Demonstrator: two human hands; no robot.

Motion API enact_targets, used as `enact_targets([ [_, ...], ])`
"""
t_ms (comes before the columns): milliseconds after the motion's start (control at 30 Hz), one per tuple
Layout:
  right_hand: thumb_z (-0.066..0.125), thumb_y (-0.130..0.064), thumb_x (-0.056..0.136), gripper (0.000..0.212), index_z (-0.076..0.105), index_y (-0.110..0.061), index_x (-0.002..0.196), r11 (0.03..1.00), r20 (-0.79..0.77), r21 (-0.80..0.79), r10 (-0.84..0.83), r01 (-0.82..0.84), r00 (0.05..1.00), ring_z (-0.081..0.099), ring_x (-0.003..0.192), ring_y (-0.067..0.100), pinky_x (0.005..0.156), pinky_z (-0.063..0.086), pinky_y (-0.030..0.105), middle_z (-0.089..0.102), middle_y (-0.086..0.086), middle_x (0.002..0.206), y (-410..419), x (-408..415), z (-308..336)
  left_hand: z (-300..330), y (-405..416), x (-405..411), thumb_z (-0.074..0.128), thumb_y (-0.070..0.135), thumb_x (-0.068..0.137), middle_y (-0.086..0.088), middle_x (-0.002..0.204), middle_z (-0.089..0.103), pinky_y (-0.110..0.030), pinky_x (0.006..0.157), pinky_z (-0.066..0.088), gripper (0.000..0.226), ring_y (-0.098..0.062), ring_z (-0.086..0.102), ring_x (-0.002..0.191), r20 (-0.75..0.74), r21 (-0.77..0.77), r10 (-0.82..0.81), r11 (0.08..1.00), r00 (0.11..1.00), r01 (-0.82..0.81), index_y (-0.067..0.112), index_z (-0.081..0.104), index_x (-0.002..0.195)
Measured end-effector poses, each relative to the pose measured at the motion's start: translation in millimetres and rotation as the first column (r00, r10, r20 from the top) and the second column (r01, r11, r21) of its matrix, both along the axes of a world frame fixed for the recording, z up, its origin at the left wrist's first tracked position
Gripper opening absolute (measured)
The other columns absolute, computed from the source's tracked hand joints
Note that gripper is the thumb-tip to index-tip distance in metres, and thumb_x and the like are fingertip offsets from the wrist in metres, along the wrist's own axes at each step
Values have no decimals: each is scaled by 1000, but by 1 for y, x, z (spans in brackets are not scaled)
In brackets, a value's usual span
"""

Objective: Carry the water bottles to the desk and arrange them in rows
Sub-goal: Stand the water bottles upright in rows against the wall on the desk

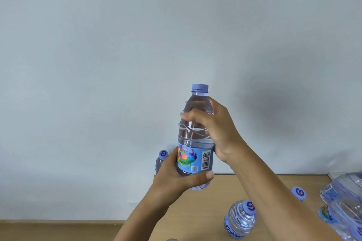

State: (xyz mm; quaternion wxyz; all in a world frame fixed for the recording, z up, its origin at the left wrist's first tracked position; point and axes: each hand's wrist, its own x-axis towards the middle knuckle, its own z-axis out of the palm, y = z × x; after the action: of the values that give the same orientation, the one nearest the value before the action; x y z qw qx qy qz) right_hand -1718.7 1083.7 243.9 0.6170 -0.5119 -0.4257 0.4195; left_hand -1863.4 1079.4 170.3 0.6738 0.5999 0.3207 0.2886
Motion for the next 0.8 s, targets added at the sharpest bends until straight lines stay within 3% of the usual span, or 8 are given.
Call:
enact_targets([
  [100,78,-21,55,30,69,-13,82,996,-77,17,91,-90,993,69,80,30,81,58,53,69,11,86,1,4,8,2,0,-1,88,30,62,-13,106,73,-41,79,58,56,-31,70,99,70,-42,-57,997,996,60,19,66,113],
  [200,77,-19,55,31,70,-11,84,981,-124,66,189,-182,974,69,78,29,86,57,53,67,15,85,0,6,14,1,-1,0,86,27,65,-15,109,72,-53,90,55,49,-38,68,105,117,-67,-70,995,991,79,23,69,111],
  [300,78,-22,60,36,66,-8,90,985,-58,47,171,-168,984,72,88,37,90,56,51,69,24,98,-1,6,16,1,-1,2,88,27,61,-15,103,74,-45,81,59,60,-36,71,97,121,-69,-16,997,992,24,13,64,114],
  [367,80,-24,66,34,66,-13,95,995,-5,24,96,-96,995,71,96,37,91,57,52,71,18,106,-2,6,16,5,-1,2,88,27,60,-14,101,74,-37,74,59,60,-34,72,93,118,-50,14,999,993,-8,12,64,113],
  [467,82,-32,69,35,65,-16,95,998,71,55,-16,12,997,72,83,18,74,57,34,72,-3,91,-3,3,18,11,-4,4,88,31,55,-6,96,75,-26,67,56,60,-24,73,88,69,35,98,994,993,-101,17,66,109],
  [533,82,-32,68,33,66,-16,92,996,59,72,-62,57,996,71,77,14,68,56,28,71,-5,86,-4,-1,18,12,-7,6,88,35,52,-2,97,75,-27,70,57,64,-20,73,89,46,66,132,989,990,-135,20,65,110],
  [667,78,-22,65,25,66,-14,85,996,-16,67,-56,57,998,69,74,21,65,56,34,69,2,84,-3,0,18,16,-10,6,89,37,52,1,100,75,-32,79,59,67,-17,72,92,17,83,119,989,993,-120,23,64,112],
  [800,77,-22,56,28,67,-15,81,996,-69,43,75,-72,995,66,79,34,73,56,42,66,12,85,-2,6,24,19,-6,3,89,30,56,-5,101,74,-26,72,55,63,-19,71,91,45,27,-16,1000,999,15,17,65,112],
])
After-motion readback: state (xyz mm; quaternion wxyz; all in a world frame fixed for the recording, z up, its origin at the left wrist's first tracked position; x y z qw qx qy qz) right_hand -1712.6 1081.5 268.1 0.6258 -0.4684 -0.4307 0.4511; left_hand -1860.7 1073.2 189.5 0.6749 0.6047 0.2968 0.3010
